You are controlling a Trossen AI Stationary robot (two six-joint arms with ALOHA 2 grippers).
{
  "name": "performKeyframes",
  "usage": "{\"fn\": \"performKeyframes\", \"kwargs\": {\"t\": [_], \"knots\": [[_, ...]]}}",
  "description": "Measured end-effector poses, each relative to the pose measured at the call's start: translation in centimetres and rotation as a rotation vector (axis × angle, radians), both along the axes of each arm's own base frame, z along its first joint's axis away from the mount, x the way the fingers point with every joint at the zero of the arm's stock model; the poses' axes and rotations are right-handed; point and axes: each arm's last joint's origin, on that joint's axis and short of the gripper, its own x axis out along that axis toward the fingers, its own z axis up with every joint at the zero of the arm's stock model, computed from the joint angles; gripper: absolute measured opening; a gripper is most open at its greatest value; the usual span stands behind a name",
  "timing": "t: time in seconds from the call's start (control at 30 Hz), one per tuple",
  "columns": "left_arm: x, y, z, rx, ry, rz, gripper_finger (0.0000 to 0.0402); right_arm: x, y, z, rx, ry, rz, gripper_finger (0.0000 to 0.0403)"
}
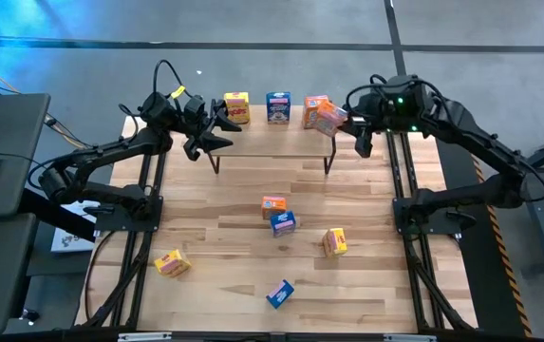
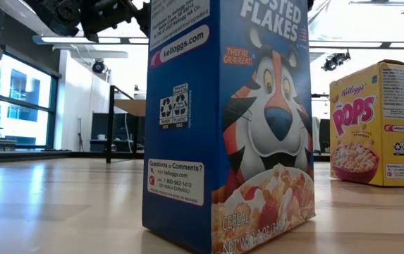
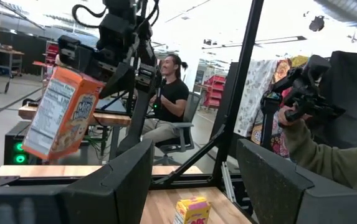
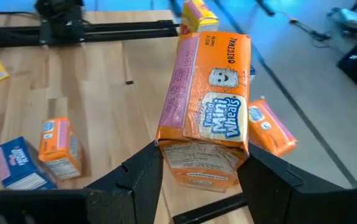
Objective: Stack cereal on shelf
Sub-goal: Put the top orange box on the shelf aligned with the other orange cereal box
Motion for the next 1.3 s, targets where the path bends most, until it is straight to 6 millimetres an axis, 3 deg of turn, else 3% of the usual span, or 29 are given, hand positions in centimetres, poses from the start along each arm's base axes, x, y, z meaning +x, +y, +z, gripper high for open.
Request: {"fn": "performKeyframes", "kwargs": {"t": [0.27, 0.9, 1.13, 1.3], "knots": [[0.0, 0.0, 0.0, 0.000, 0.000, 0.001, 0.0223, 1.4, -3.1, -1.6, 0.081, 0.028, 0.093, 0.0181], [0.0, 0.0, 0.0, 0.000, 0.000, 0.001, 0.0223, 3.4, -7.8, -6.0, 0.165, 0.169, 0.261, 0.0181], [0.0, 0.0, 0.0, 0.000, 0.000, 0.001, 0.0223, 4.4, -8.8, -7.5, 0.165, 0.216, 0.290, 0.0181], [0.0, 0.0, 0.0, 0.000, 0.000, 0.001, 0.0223, 4.3, -9.1, -7.5, 0.134, 0.219, 0.290, 0.0181]]}}
